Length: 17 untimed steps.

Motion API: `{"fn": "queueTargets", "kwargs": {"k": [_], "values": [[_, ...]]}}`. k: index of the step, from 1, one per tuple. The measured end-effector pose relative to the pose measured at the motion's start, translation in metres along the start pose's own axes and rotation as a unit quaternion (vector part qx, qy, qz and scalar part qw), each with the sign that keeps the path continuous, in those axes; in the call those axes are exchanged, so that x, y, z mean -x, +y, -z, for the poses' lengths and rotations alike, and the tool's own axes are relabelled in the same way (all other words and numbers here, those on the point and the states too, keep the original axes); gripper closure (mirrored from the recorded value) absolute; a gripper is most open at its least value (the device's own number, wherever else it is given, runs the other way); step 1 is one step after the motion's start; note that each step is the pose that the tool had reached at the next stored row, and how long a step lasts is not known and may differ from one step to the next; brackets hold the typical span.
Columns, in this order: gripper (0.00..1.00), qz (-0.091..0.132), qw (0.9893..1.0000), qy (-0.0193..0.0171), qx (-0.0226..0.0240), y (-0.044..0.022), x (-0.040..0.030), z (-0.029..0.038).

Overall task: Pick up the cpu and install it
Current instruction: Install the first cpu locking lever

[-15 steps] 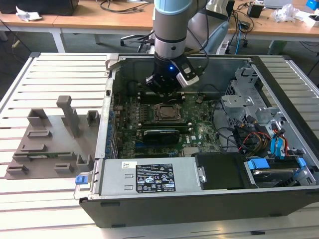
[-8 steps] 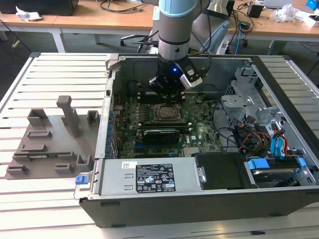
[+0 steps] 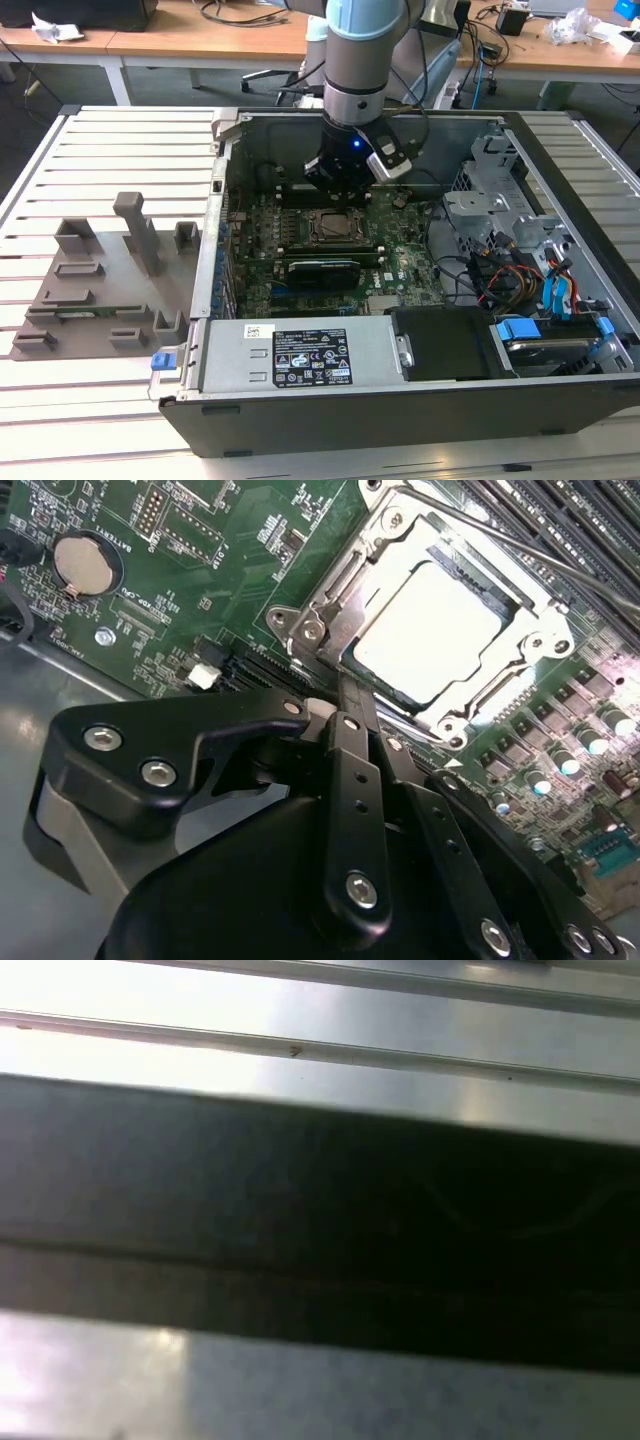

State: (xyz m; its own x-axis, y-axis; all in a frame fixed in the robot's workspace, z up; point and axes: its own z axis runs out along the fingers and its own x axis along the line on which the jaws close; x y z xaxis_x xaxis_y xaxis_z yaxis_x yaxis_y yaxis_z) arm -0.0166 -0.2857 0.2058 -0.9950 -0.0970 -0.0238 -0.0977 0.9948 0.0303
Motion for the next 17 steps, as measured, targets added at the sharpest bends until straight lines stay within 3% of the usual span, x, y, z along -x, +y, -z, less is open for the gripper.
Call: {"fn": "queueTargets", "kwargs": {"k": [9, 17], "values": [[0.89, 0.000, 1.0000, 0.0003, -0.0004, -0.0006, 0.0013, -0.0038], [0.89, 0.002, 1.0000, 0.0003, -0.0003, 0.0037, 0.0024, -0.0052]]}}
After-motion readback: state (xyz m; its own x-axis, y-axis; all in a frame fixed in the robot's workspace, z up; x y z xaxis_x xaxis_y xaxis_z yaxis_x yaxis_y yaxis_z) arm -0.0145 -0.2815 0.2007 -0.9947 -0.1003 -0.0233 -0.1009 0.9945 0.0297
